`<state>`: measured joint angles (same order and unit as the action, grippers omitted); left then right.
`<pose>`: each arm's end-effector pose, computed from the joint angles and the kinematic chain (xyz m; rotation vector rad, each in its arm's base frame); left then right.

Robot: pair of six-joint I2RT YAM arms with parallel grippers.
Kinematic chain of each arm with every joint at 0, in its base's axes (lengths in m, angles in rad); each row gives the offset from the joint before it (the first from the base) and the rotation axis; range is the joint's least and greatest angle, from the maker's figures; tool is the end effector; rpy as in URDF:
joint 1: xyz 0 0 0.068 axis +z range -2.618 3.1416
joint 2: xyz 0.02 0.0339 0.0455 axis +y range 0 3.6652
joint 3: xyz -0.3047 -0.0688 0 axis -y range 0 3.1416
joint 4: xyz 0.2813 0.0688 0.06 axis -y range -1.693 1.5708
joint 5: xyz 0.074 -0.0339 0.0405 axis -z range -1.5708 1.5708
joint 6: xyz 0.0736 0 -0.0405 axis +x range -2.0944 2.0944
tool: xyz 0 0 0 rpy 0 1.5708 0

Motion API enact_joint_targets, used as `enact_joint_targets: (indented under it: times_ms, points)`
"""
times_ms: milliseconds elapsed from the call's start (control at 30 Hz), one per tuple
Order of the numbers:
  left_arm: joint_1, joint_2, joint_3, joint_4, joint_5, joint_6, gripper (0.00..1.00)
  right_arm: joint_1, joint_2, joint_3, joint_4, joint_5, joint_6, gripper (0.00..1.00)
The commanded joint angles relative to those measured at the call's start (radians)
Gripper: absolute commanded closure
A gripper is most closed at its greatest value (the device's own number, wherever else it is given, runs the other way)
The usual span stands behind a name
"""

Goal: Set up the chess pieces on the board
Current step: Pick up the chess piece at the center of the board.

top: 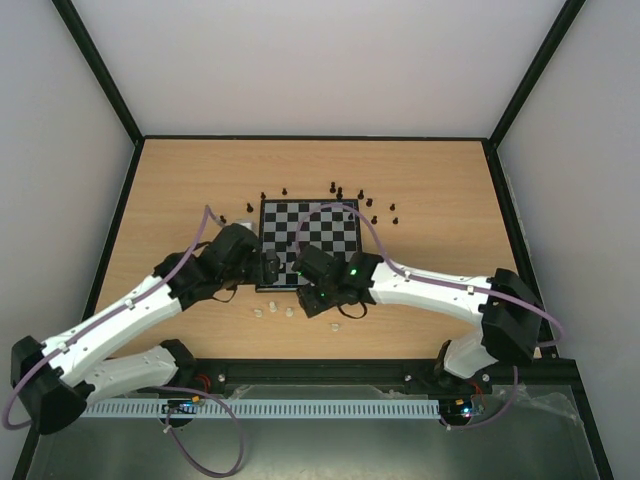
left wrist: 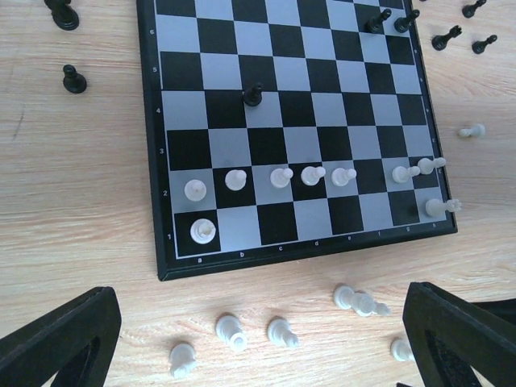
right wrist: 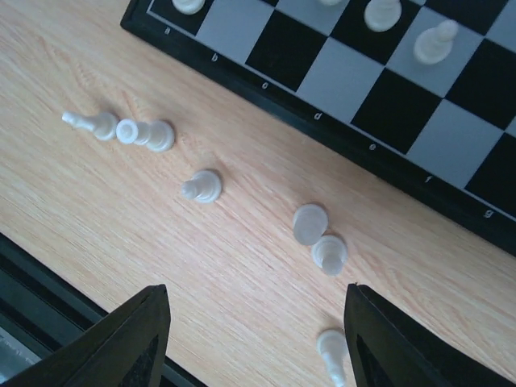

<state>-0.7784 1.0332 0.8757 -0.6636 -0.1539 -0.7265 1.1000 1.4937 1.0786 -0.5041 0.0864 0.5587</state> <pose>0.1868 -0.1683 0.2830 -0.0107 2.4453 -0.5197 0.1724 0.3246 0.2416 -0.6540 2.4983 0.5680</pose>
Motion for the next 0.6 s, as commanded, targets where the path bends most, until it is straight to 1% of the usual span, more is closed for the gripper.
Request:
enact_joint_targets:
  times_ms: [0,100,133,300,400,567]
  points:
    - [-0.004,-0.062,-0.041,-0.026,-0.010,-0.029,0.01,0.027,0.030,0.019,-0.102,0.071,0.068,0.41]
    - [-0.004,-0.083,-0.058,-0.026,0.001,-0.030,0.01,0.026,0.009,-0.021,-0.126,0.085,0.123,0.48]
    - [-0.004,-0.090,-0.061,-0.028,0.002,-0.031,0.01,0.026,-0.003,-0.039,-0.130,0.084,0.136,0.49]
    - [-0.003,-0.104,-0.077,-0.013,0.004,-0.027,0.01,0.039,-0.077,-0.127,-0.145,0.058,0.190,0.50]
    - [-0.003,-0.090,-0.087,0.005,0.011,-0.021,0.01,0.057,-0.085,-0.171,-0.128,0.022,0.192,0.50]
    - [-0.003,-0.062,-0.090,0.021,0.016,-0.009,0.01,0.073,-0.085,-0.215,-0.106,0.013,0.200,0.51]
